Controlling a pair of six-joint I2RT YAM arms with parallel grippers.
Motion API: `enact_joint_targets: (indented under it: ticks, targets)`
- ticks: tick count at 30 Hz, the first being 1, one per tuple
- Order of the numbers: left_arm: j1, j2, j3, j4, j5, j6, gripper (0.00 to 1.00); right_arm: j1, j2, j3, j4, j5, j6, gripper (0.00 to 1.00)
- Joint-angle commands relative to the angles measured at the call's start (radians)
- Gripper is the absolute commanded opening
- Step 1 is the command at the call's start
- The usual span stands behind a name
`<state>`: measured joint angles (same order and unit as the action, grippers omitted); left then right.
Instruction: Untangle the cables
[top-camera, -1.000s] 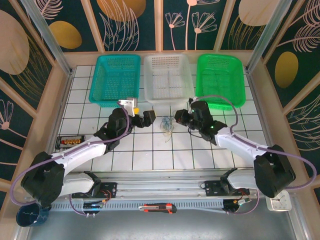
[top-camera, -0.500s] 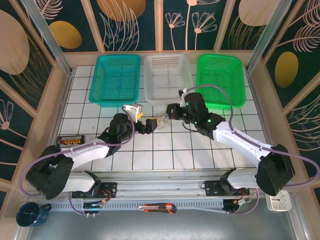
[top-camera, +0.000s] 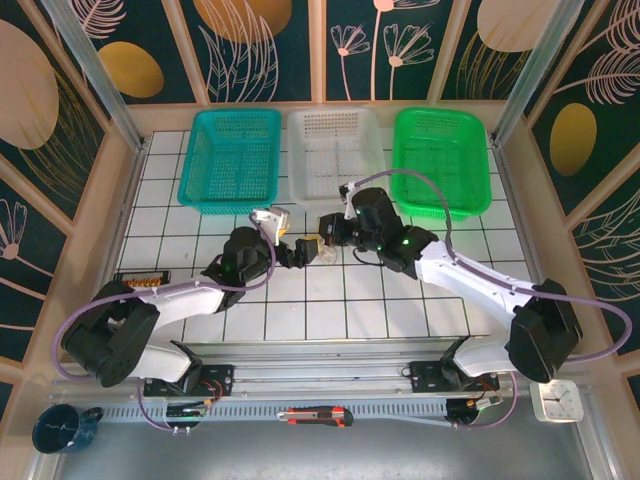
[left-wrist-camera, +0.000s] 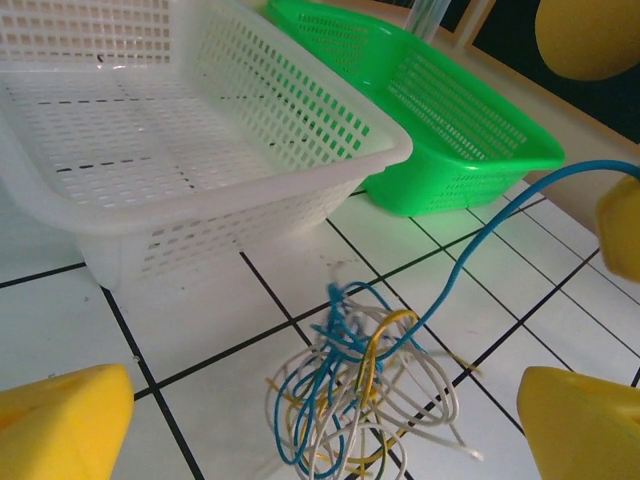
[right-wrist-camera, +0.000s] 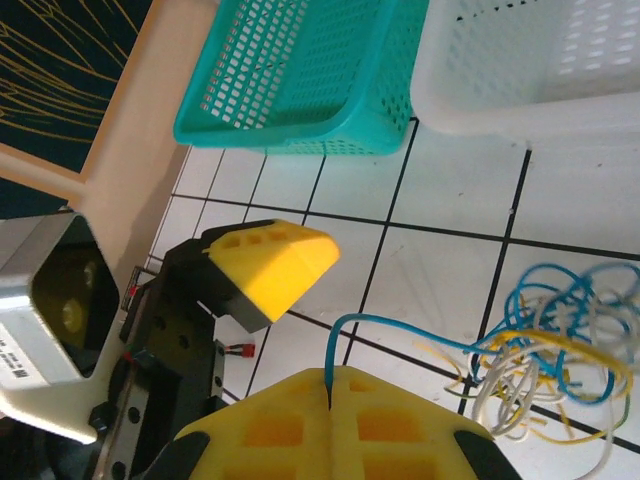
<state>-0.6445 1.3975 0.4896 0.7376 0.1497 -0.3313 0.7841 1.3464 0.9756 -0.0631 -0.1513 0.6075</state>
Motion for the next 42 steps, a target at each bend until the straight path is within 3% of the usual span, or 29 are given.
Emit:
enact_joint_targets:
  ticks: [1,10,17,26,29,35,39,42]
  targets:
    - [-0.01,0.021,-0.008,0.064,0.016,0.039,0.98,0.014,0.013,0.042,-0.003,0.005,-0.015,0.0]
    - [-0.015,0.076,0.008,0.108,-0.013,0.079,0.98,0.034,0.014,0.07,-0.013,-0.002,-0.009,0.0]
    - [-0.015,0.098,0.003,0.16,-0.042,0.089,0.87,0.061,0.015,0.09,-0.018,-0.007,-0.003,0.0]
    - [-0.017,0.119,0.01,0.202,-0.029,0.091,0.88,0.072,0.015,0.092,-0.017,0.001,0.003,0.0]
    - [-0.018,0.137,0.016,0.211,-0.024,0.089,0.81,0.076,0.011,0.1,-0.016,-0.002,0.002,0.0]
    - [-0.017,0.192,0.018,0.225,0.016,0.068,0.56,0.076,-0.014,0.146,-0.016,-0.02,-0.001,0.0]
    - [-0.018,0.226,-0.004,0.252,0.025,0.044,0.48,0.07,-0.029,0.219,-0.022,-0.043,-0.014,0.0]
    - [-0.018,0.243,-0.022,0.271,0.022,0.031,0.48,0.059,-0.041,0.276,-0.027,-0.063,-0.024,0.0]
